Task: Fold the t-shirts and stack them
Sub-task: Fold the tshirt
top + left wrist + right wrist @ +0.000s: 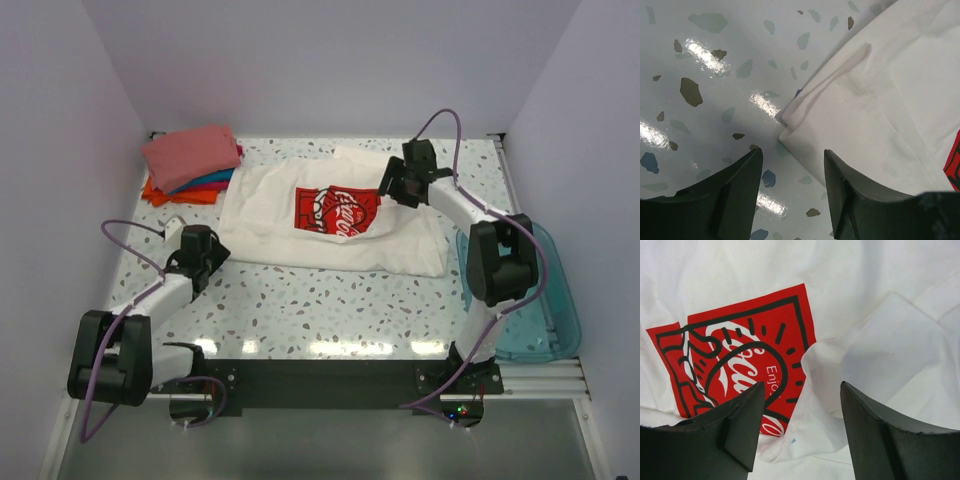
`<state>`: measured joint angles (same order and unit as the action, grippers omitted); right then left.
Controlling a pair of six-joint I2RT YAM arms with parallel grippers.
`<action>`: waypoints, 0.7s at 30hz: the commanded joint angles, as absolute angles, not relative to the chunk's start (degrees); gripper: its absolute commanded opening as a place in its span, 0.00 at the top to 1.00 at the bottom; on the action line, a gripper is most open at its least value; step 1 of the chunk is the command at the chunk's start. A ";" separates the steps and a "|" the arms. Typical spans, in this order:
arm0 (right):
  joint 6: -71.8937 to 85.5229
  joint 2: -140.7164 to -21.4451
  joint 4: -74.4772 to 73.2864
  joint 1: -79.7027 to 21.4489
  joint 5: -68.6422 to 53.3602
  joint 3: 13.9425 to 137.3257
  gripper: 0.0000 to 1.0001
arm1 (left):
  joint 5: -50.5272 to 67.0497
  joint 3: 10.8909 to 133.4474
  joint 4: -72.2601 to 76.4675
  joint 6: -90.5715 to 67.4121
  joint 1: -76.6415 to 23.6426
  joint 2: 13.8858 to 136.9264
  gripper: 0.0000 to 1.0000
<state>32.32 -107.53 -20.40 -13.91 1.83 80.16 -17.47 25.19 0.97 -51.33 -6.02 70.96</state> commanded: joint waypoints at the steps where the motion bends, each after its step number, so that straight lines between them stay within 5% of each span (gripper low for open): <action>1: 30.76 -100.74 -22.75 -12.57 4.30 81.83 0.35 | -17.32 25.14 2.28 -50.36 -5.89 68.39 0.40; 10: 32.78 -89.21 -21.11 -12.22 8.18 67.07 0.48 | -16.35 26.01 4.04 -50.01 -5.89 71.27 0.38; 21: 31.11 -100.08 -22.76 -17.14 6.15 72.32 0.66 | -17.31 30.49 4.66 -51.50 -5.89 80.24 0.52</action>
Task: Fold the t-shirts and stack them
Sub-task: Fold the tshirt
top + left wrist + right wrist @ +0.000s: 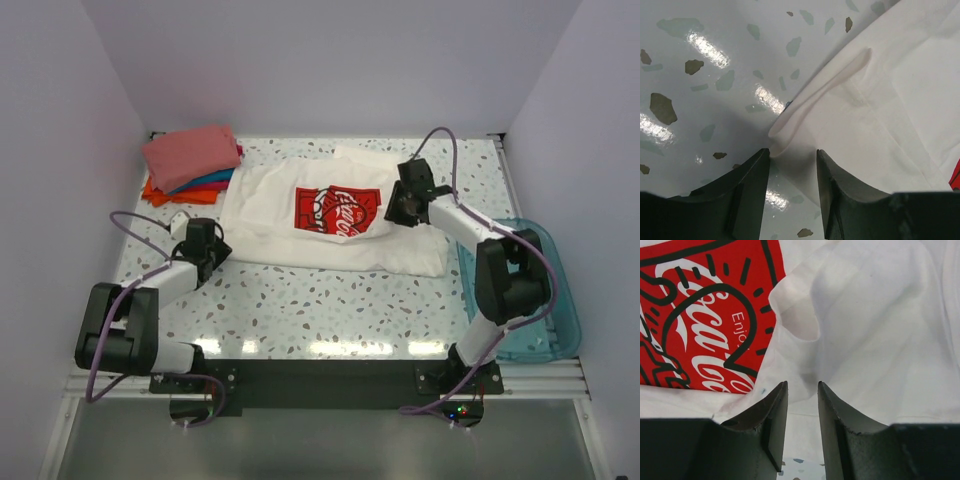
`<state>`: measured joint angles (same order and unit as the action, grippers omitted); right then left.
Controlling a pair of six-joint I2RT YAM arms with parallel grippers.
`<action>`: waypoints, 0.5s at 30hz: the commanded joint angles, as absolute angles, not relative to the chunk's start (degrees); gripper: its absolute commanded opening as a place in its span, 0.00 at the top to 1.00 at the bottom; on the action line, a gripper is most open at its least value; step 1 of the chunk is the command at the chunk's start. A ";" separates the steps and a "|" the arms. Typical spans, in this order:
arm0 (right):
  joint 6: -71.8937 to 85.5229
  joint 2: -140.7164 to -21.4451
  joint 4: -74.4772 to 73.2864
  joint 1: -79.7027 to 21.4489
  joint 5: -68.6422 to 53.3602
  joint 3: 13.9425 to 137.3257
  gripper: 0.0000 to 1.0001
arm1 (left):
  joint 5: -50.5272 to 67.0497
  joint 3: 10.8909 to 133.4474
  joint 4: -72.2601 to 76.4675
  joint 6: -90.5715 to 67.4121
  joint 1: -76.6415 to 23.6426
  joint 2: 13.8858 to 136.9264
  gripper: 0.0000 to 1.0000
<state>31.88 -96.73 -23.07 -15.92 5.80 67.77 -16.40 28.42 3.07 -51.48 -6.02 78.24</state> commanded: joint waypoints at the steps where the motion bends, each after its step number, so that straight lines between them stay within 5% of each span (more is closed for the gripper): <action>1: 30.94 -101.06 -23.46 -17.31 6.24 73.29 0.67 | -17.23 30.76 4.66 -51.42 -5.89 80.68 0.53; 6: 29.45 -107.83 -23.03 -17.40 6.25 79.18 0.67 | -16.61 30.94 5.10 -51.42 -5.89 82.44 0.68; 11: 29.18 -114.68 -20.04 -17.31 2.99 85.06 0.92 | -16.08 30.24 4.84 -51.42 -5.89 81.57 0.90; 15: 29.00 -117.94 -19.16 -17.58 1.23 88.68 0.97 | -15.56 28.83 4.22 -51.33 -5.89 78.76 1.00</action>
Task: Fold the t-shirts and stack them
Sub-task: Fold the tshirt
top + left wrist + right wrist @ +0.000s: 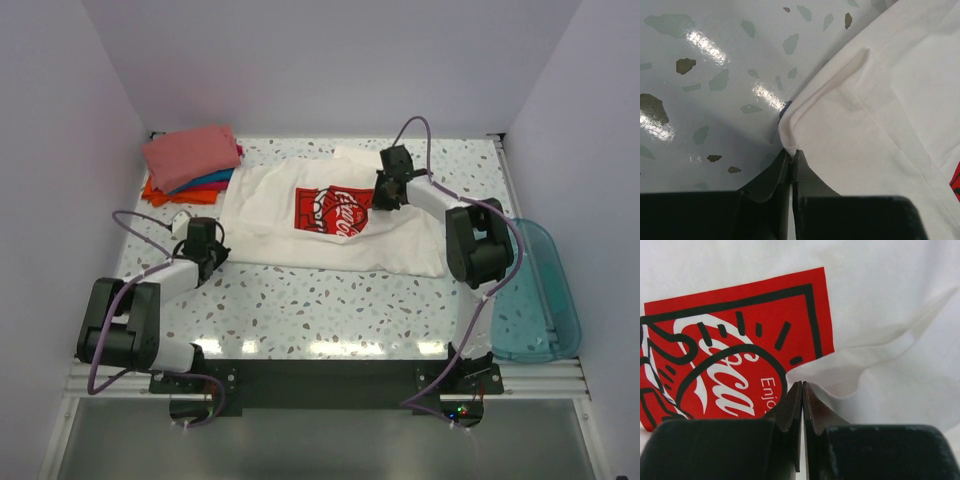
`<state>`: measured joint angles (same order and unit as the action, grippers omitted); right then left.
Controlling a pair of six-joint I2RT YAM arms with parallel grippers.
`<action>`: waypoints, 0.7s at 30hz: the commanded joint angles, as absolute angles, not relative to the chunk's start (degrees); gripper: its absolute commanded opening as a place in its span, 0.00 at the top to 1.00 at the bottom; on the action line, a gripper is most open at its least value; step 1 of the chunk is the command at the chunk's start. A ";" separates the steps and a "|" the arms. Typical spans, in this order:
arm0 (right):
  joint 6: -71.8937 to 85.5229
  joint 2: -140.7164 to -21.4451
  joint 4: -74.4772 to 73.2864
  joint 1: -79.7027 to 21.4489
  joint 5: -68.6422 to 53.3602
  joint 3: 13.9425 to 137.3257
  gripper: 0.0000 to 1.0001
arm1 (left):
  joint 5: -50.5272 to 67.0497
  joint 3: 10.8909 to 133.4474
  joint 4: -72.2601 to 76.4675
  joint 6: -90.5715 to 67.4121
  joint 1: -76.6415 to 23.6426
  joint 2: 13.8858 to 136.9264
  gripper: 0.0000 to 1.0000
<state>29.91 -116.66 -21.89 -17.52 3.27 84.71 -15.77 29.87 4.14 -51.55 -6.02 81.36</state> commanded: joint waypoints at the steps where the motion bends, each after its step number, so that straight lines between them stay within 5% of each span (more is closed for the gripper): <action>1: 28.83 -118.30 -19.16 -17.67 0.88 89.12 0.97 | -15.38 28.48 4.13 -51.33 -5.89 78.32 1.00; 7: 28.48 -114.80 -18.20 -17.58 1.75 88.16 0.90 | -14.77 26.19 3.61 -51.42 -5.89 74.89 1.00; 13: 27.25 -103.48 -23.62 -17.67 8.69 83.16 0.53 | -17.13 24.79 0.09 -51.15 -5.80 68.22 1.00; 21: 33.65 -83.87 -28.65 -17.58 12.82 61.90 0.52 | -16.61 22.68 -8.26 -49.66 -0.53 55.82 1.00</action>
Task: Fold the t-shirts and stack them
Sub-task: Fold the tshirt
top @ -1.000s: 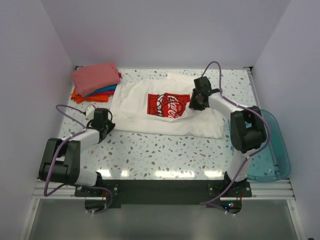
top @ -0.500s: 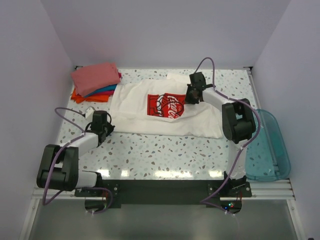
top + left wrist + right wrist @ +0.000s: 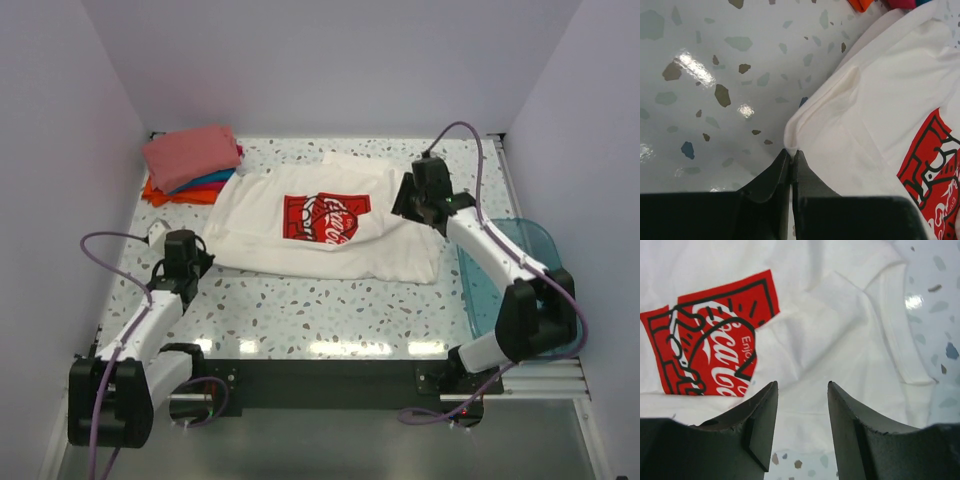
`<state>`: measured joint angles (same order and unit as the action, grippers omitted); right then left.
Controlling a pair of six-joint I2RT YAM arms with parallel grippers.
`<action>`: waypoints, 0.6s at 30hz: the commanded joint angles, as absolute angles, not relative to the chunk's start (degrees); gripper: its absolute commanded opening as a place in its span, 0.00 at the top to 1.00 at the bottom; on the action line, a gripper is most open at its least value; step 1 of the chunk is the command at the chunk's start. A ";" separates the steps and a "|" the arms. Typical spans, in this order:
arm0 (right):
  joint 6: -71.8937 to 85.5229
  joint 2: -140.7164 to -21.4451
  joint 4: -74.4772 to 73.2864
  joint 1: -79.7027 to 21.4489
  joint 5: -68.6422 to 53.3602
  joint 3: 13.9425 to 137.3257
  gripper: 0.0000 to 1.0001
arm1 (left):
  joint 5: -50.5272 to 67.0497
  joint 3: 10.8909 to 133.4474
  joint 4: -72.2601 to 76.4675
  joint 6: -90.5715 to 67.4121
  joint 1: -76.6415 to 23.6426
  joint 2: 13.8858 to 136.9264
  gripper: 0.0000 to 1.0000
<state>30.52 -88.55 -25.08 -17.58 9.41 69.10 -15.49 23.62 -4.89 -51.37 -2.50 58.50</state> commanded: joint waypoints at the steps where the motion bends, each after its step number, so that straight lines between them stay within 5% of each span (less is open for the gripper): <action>1: 34.10 -81.50 -28.83 -17.58 13.18 56.92 0.52 | -16.61 22.59 -8.70 -49.48 -0.27 55.29 1.00; 11: 40.69 -64.43 -33.39 -17.67 13.44 37.53 0.51 | -17.05 21.97 -12.13 -50.36 1.85 50.10 1.00; 18: 44.73 -64.77 -30.08 -17.49 15.82 34.89 0.36 | -16.00 23.11 -11.16 -50.36 1.93 51.59 1.00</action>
<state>41.25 -64.49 -33.19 -17.58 12.86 35.46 -15.42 21.96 -11.68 -51.27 1.39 51.24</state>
